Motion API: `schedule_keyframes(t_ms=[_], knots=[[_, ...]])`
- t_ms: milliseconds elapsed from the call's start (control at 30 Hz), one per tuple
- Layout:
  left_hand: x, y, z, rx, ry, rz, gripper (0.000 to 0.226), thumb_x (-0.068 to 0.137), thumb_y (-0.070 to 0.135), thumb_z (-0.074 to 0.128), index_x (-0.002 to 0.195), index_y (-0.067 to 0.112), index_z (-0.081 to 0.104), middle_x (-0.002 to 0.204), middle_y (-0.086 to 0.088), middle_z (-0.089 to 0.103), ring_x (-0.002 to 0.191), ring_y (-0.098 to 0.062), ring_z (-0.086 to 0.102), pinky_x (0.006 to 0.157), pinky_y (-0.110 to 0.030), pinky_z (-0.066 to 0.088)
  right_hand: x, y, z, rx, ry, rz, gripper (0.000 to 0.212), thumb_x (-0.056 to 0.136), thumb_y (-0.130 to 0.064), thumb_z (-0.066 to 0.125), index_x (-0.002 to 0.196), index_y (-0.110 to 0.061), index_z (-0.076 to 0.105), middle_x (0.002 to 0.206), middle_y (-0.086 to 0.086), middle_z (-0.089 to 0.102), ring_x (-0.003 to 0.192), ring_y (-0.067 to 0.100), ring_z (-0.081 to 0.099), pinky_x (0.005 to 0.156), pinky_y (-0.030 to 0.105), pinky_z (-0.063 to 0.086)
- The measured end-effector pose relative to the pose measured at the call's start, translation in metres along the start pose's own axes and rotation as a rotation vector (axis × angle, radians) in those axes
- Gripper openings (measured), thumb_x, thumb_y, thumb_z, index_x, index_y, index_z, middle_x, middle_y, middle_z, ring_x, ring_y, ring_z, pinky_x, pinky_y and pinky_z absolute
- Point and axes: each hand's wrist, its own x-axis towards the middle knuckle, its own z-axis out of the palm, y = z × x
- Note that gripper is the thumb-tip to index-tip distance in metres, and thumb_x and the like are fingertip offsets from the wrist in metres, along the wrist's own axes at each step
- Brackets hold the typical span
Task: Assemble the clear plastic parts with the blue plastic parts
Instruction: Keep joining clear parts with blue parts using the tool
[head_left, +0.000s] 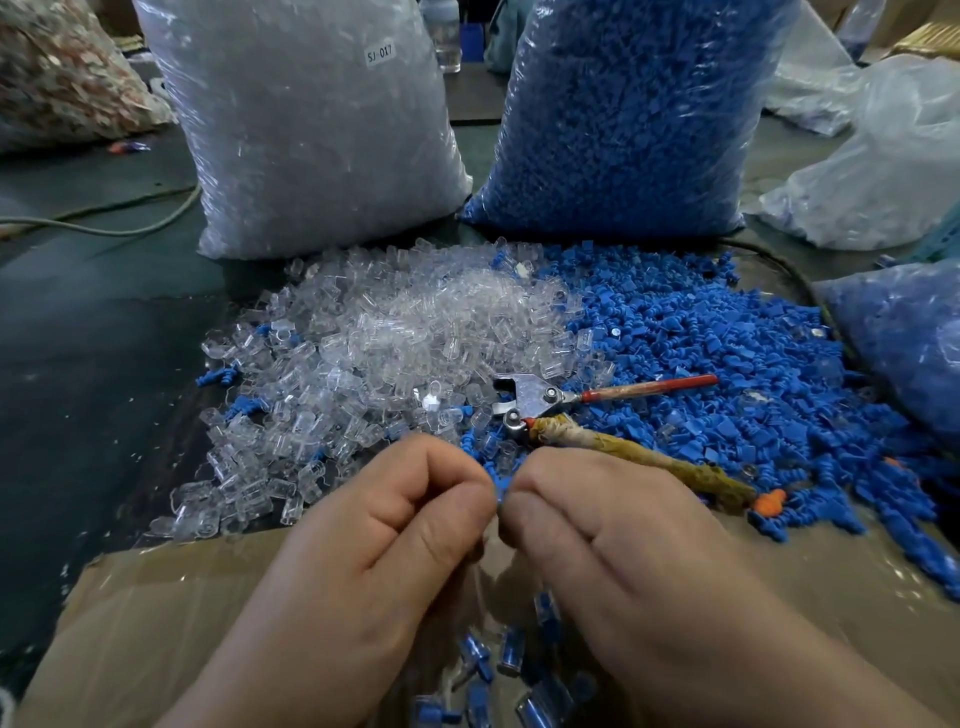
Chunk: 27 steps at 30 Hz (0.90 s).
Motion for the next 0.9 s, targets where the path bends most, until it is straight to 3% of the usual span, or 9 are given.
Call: schedule_keyframes(t_ms=[67, 133, 267, 400, 567, 700, 767, 833, 900], knots=[[-0.003, 0.0, 0.0, -0.028, -0.052, 0.096, 0.035, 0.083, 0.063, 0.064, 0.102, 0.034, 0.069, 0.072, -0.003, 0.066, 0.057, -0.015, 0.06, 0.05, -0.03, 0.049, -0.002, -0.004, -0.004, 0.611, -0.098, 0.245, 0.027, 0.078, -0.04, 0.049, 0.061, -0.02, 0.056, 0.052, -0.007, 0.048, 0.048, 0.008, 0.041, 0.045, 0.023, 0.032], [-0.005, 0.002, -0.001, 0.078, -0.042, 0.161, 0.031, 0.085, 0.059, 0.064, 0.104, 0.036, 0.068, 0.078, -0.001, 0.068, 0.062, -0.016, 0.064, 0.053, -0.035, 0.054, -0.001, -0.004, -0.008, 0.763, -0.146, 0.346, 0.028, 0.075, -0.033, 0.053, 0.053, -0.017, 0.053, 0.047, -0.001, 0.043, 0.044, 0.013, 0.036, 0.042, 0.026, 0.028], [-0.002, 0.002, -0.011, 0.473, 0.06, 0.108, 0.01, 0.08, 0.045, 0.064, 0.089, 0.042, 0.065, 0.081, 0.022, 0.068, 0.073, -0.001, 0.065, 0.065, -0.009, 0.048, 0.003, 0.011, -0.008, -0.061, -0.012, 0.232, 0.044, 0.088, -0.053, 0.041, 0.069, -0.014, 0.049, 0.059, -0.005, 0.053, 0.052, 0.008, 0.047, 0.053, 0.033, 0.041], [-0.002, 0.001, -0.007, 0.734, -0.098, 0.106, 0.021, 0.075, 0.054, 0.05, 0.087, 0.041, 0.061, 0.089, 0.028, 0.062, 0.078, 0.004, 0.06, 0.055, -0.014, 0.046, 0.0, 0.022, -0.006, -0.51, 0.034, 0.215, 0.041, 0.086, -0.07, 0.032, 0.084, -0.032, 0.045, 0.074, -0.013, 0.054, 0.064, 0.006, 0.049, 0.056, 0.032, 0.043], [-0.003, 0.0, 0.003, 0.79, -0.215, 0.124, 0.024, 0.074, 0.057, 0.051, 0.087, 0.041, 0.062, 0.079, 0.023, 0.059, 0.073, 0.002, 0.058, 0.06, -0.016, 0.048, 0.008, 0.028, 0.011, -0.624, 0.091, 0.193, 0.054, 0.078, -0.083, 0.03, 0.104, -0.036, 0.036, 0.099, -0.012, 0.061, 0.08, 0.02, 0.059, 0.045, 0.03, 0.015], [-0.001, -0.004, -0.005, 0.787, 0.032, 0.059, 0.034, 0.073, 0.072, 0.047, 0.098, 0.049, 0.054, 0.092, 0.032, 0.059, 0.074, 0.01, 0.057, 0.051, -0.013, 0.042, 0.021, 0.027, 0.023, -0.638, 0.124, 0.127, 0.06, 0.076, -0.085, 0.018, 0.102, -0.033, 0.034, 0.095, -0.009, 0.056, 0.081, 0.023, 0.06, 0.045, 0.028, 0.012], [0.003, -0.01, -0.009, 0.883, 0.157, 0.02, 0.049, 0.075, 0.077, 0.043, 0.116, 0.052, 0.049, 0.086, 0.024, 0.06, 0.069, 0.006, 0.054, 0.06, -0.017, 0.041, 0.024, 0.028, 0.025, -0.638, 0.118, 0.089, 0.056, 0.082, -0.08, 0.024, 0.11, -0.034, 0.038, 0.094, -0.006, 0.051, 0.084, 0.024, 0.06, 0.046, 0.029, 0.012], [0.007, -0.013, -0.007, 1.025, 0.158, 0.01, 0.066, 0.076, 0.077, 0.035, 0.136, 0.049, 0.042, 0.106, 0.027, 0.056, 0.084, 0.007, 0.048, 0.071, -0.02, 0.04, 0.026, 0.028, 0.026, -0.624, 0.106, 0.064, 0.047, 0.088, -0.074, 0.03, 0.11, -0.034, 0.042, 0.088, -0.006, 0.041, 0.083, 0.023, 0.058, 0.046, 0.029, 0.013], [0.008, -0.014, -0.001, 1.096, 0.098, -0.003, 0.066, 0.08, 0.074, 0.031, 0.14, 0.048, 0.042, 0.113, 0.025, 0.051, 0.096, 0.002, 0.051, 0.076, -0.02, 0.04, 0.028, 0.03, 0.026, -0.609, 0.102, 0.029, 0.038, 0.093, -0.066, 0.033, 0.107, -0.033, 0.045, 0.084, -0.007, 0.036, 0.08, 0.022, 0.055, 0.047, 0.031, 0.016]])
